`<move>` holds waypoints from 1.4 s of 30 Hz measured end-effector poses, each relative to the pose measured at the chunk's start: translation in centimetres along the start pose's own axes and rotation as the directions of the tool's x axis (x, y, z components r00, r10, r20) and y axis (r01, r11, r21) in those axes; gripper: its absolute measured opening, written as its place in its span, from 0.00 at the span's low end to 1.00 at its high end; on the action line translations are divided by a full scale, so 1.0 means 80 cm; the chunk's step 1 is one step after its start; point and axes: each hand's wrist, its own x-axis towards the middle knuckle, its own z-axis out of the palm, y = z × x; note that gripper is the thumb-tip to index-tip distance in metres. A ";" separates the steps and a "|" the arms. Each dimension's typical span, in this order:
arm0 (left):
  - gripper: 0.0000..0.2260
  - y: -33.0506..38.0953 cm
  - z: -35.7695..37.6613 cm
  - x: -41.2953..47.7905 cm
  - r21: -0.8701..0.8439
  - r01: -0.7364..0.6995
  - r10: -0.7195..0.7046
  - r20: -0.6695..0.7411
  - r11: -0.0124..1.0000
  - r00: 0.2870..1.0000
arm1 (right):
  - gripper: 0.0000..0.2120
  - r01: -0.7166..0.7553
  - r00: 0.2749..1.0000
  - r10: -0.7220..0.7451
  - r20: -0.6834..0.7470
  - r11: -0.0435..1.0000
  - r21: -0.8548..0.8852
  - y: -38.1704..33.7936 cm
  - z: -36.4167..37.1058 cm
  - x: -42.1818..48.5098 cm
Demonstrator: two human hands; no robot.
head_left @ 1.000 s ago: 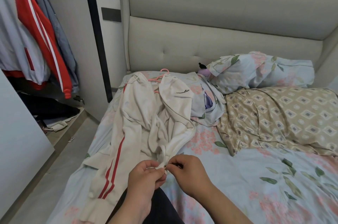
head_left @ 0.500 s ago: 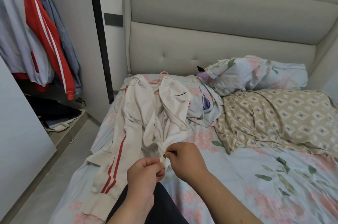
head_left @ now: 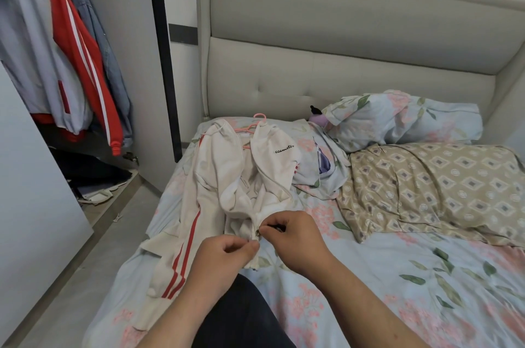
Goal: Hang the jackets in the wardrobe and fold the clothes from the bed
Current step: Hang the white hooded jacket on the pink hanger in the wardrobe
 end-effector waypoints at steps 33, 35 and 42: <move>0.11 -0.008 -0.004 0.016 -0.063 0.333 -0.313 0.213 0.941 0.926 | 0.18 -0.054 0.994 0.056 0.089 0.998 -0.027 0.003 0.016 0.019; 0.11 -0.011 -0.010 0.014 -0.011 0.334 -0.320 0.255 0.942 0.912 | 0.18 -0.065 0.993 0.069 0.093 0.997 -0.038 0.008 0.020 0.020; 0.13 -0.021 -0.029 0.004 0.141 0.337 -0.363 0.466 0.931 0.807 | 0.17 -0.109 0.990 0.107 0.095 0.994 0.024 0.013 0.027 0.033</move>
